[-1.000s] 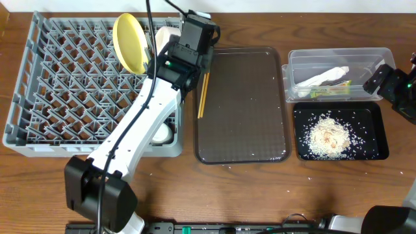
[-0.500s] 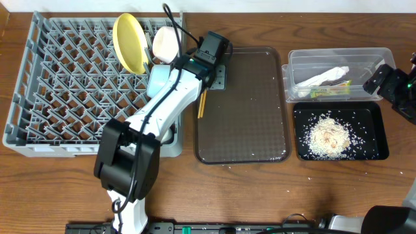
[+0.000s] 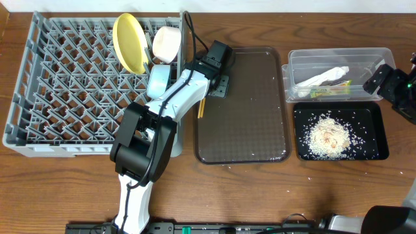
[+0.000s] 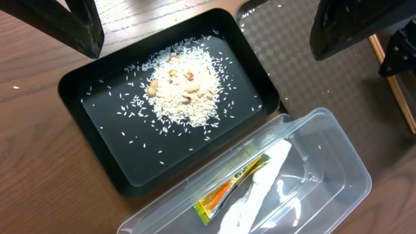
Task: Sort waste into correct bins and load items into the dishwasher
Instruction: 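Release the plate and move the left gripper to the wooden chopsticks, then lower the left gripper around the wooden chopsticks on the tray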
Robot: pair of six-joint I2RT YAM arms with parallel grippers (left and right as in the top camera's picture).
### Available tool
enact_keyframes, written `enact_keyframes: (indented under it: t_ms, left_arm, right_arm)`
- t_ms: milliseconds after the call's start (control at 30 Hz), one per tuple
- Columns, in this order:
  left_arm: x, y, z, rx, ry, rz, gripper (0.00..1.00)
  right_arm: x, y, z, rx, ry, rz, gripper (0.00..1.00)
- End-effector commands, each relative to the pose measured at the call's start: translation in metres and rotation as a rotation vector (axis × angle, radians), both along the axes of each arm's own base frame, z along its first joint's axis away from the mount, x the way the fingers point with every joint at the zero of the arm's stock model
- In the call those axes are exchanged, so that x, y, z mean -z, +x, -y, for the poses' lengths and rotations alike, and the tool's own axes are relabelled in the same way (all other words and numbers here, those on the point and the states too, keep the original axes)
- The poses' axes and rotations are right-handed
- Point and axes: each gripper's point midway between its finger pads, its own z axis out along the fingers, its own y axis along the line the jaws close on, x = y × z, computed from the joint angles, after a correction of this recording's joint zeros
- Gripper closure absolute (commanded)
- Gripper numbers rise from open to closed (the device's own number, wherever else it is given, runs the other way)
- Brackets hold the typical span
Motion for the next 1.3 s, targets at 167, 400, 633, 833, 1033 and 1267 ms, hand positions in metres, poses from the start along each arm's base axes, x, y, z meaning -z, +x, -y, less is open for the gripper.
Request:
enact_keyframes:
  t_ms: [167, 400, 633, 833, 1033, 1267]
  left_arm:
    - [-0.004, 0.004, 0.004, 0.131, 0.04, 0.023, 0.35]
    - [0.011, 0.0, 0.005, 0.146, 0.044, -0.01, 0.35]
    - [0.012, -0.002, 0.007, 0.149, 0.031, -0.019, 0.35]
    - [0.02, -0.008, 0.004, 0.13, 0.033, -0.041, 0.35]
    - [0.023, -0.01, 0.003, 0.105, 0.026, -0.049, 0.39]
    - [0.023, -0.005, -0.007, -0.009, 0.037, -0.03, 0.4]
  right_arm:
    - [-0.009, -0.002, 0.001, 0.013, -0.012, 0.024, 0.01]
    - [-0.009, -0.002, 0.001, 0.013, -0.012, 0.024, 0.01]
    - [-0.009, -0.002, 0.001, 0.013, -0.012, 0.024, 0.01]
    - [-0.009, -0.002, 0.001, 0.013, -0.012, 0.024, 0.01]
    - [-0.009, -0.002, 0.001, 0.013, -0.012, 0.024, 0.01]
    - [-0.009, -0.002, 0.001, 0.013, -0.012, 0.024, 0.01]
